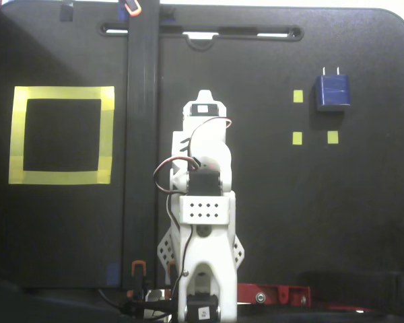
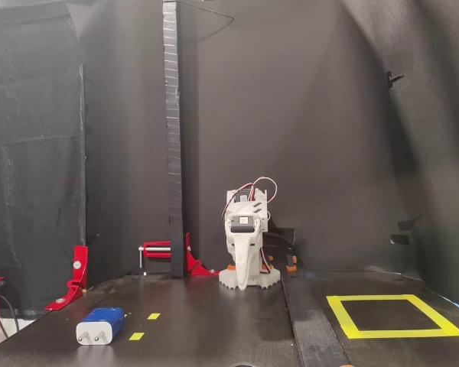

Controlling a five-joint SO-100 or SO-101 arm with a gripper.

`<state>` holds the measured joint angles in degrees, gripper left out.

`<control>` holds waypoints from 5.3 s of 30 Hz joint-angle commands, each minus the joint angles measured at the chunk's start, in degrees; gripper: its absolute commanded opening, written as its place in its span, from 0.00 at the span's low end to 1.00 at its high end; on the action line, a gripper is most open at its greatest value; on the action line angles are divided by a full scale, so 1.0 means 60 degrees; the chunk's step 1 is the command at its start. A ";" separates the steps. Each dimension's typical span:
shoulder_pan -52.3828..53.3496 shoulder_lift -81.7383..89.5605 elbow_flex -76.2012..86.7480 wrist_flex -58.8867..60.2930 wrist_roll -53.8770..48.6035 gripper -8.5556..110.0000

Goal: Grasp the block and place it in the designated area.

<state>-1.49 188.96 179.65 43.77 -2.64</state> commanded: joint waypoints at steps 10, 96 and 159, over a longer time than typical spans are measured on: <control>-0.0015 0.0088 0.0059 0.0044 0.0000 0.07; 0.0059 0.0088 0.0059 -0.3062 -0.0205 0.07; 0.6694 0.0073 0.0044 -0.6504 -0.0161 0.07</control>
<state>36.74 188.96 179.65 5.01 -3.69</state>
